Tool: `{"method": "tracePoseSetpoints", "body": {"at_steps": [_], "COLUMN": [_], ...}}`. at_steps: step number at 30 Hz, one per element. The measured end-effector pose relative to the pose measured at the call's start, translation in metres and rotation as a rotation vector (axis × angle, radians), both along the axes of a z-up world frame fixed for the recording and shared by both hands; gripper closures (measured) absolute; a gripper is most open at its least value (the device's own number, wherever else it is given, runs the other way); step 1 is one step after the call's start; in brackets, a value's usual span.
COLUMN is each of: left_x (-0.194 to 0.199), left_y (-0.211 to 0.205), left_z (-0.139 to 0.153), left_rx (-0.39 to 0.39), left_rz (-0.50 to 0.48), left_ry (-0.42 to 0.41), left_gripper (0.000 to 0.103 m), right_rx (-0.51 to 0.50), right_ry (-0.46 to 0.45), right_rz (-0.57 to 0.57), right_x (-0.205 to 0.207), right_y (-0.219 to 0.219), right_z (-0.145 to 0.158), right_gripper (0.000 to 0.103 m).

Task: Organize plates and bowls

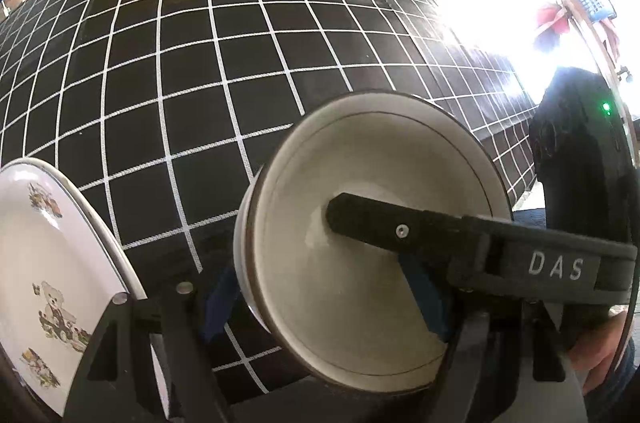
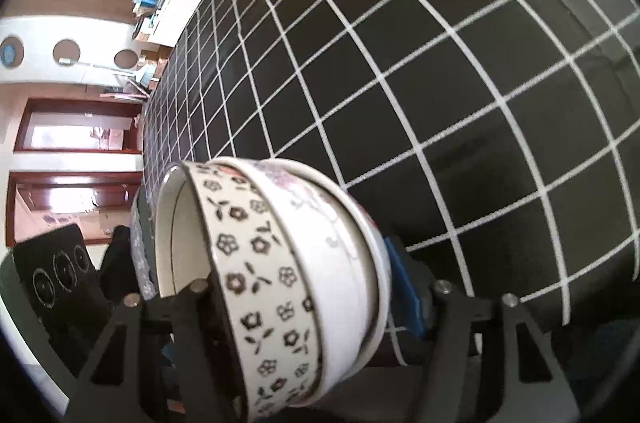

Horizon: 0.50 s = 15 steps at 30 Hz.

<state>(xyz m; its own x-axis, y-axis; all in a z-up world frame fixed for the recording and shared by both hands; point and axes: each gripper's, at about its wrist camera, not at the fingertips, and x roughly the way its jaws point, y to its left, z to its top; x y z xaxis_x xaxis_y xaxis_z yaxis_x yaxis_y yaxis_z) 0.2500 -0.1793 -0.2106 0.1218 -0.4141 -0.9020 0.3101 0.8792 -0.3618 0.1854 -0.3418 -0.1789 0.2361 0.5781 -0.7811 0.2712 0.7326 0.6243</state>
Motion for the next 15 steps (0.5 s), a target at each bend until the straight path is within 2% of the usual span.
{"method": "tracePoseSetpoints", "body": {"at_steps": [6, 11, 15], "left_x": [-0.009, -0.011, -0.012], "left_y": [0.001, 0.016, 0.042], "left_z": [0.021, 0.051, 0.071], "left_rx": [-0.010, -0.009, -0.012], "left_rz": [0.004, 0.031, 0.082], "left_ry": [-0.031, -0.089, -0.098], "left_gripper": [0.028, 0.028, 0.028], "right_rx": [-0.007, -0.004, -0.010], "right_ry": [-0.016, -0.035, -0.050], "right_rz": [0.004, 0.025, 0.075], "right_x": [-0.001, 0.005, 0.013], "right_y": [0.009, 0.028, 0.055], "right_z": [0.021, 0.044, 0.057], "right_gripper": [0.036, 0.036, 0.036]}}
